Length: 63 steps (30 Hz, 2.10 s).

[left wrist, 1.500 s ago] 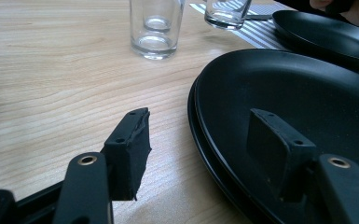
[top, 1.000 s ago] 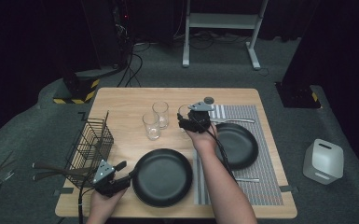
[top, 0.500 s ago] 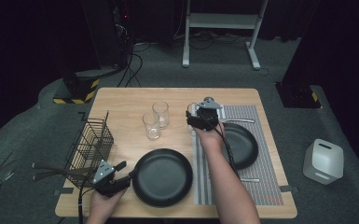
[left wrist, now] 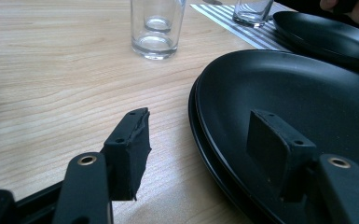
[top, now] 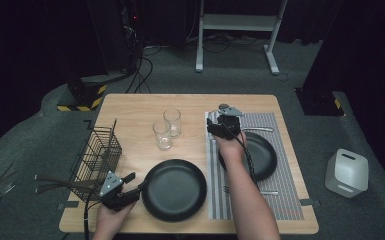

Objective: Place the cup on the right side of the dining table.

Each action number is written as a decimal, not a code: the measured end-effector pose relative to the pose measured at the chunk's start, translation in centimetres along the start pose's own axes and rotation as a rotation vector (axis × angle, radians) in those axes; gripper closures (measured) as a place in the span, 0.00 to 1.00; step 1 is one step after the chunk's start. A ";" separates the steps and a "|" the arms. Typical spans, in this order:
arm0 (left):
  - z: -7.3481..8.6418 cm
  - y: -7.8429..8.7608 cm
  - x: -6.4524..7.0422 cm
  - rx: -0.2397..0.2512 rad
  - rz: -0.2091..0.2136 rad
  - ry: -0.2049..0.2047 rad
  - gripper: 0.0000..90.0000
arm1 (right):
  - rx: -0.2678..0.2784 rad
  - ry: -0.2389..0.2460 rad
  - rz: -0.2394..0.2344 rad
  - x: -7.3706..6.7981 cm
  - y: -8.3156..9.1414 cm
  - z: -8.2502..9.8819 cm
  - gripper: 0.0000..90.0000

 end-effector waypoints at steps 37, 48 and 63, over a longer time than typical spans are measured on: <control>0.0 0.0 -0.1 0.000 -0.001 -0.005 0.44 | -0.015 -0.001 0.031 0.6 -0.7 0.6 0.31; 0.0 0.0 0.0 0.000 -0.001 -0.001 0.44 | -0.009 -0.008 0.028 0.8 -0.5 0.8 0.31; 0.0 0.0 0.0 -0.001 -0.002 -0.006 0.44 | -0.018 0.000 0.028 0.7 -0.4 0.9 0.31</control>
Point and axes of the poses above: each handheld gripper's, and its own axes: y roughly backward along the jaws, z roughly out of its underside, x roughly to its right, the point moved 1 cm from there along -y, roughly forward along the jaws, and after that the axes turned 3 degrees about -y, right-handed, at the moved point
